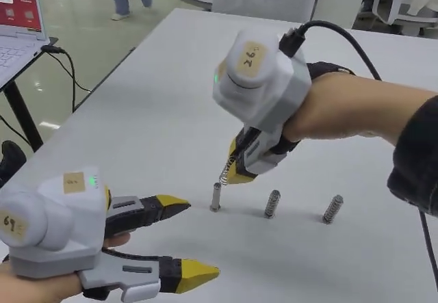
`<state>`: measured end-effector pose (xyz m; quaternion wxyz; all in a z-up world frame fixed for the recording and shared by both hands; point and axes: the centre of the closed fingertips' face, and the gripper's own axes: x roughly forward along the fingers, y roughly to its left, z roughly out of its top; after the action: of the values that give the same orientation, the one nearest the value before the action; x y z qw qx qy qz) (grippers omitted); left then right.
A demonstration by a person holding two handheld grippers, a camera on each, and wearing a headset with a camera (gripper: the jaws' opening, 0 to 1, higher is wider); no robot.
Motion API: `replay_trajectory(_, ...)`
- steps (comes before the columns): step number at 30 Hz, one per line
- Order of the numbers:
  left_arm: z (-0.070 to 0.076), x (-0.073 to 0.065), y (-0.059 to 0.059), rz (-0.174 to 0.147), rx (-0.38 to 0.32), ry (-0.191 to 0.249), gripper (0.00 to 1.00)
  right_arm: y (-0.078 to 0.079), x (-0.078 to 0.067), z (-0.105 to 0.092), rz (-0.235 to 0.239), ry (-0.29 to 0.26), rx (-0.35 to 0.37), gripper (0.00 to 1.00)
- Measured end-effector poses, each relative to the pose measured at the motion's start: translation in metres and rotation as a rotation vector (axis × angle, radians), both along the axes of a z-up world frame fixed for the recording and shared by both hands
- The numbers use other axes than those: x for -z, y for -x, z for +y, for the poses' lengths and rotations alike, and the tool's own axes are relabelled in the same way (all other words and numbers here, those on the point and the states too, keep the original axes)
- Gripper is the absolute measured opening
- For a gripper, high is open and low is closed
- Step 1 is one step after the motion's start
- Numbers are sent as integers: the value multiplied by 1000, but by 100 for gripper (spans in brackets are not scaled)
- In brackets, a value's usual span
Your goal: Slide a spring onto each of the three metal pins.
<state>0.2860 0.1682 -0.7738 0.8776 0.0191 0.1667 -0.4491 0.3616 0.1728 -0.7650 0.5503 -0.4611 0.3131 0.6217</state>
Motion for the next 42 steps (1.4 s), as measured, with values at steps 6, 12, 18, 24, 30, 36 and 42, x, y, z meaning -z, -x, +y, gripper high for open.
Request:
replay_trajectory(6, 0, 3, 1, 4, 8, -8, 57, -7, 10, 5, 3, 23, -2, 8)
replay_trajectory(12, 1, 3, 0, 4, 6, -7, 57, -7, 20, 8, 9, 49, -14, 8)
replay_trajectory(18, 4, 3, -1, 4, -2, -5, 57, -7, 26, 8, 17, 70, -19, 8)
replay_trajectory(24, 6, 5, -1, 8, -5, -5, 56, -10, 31, 7, 15, 87, -23, 8)
replay_trajectory(30, 7, 5, -2, 6, -7, -6, 56, -11, 39, 8, 26, 101, -22, 8)
replay_trajectory(36, 8, 4, -2, 5, -8, -6, 56, -15, 52, 9, 33, 124, -19, 8)
replay_trajectory(42, 8, 5, -3, 6, -8, -7, 56, -15, 63, 10, 35, 146, -14, 8)
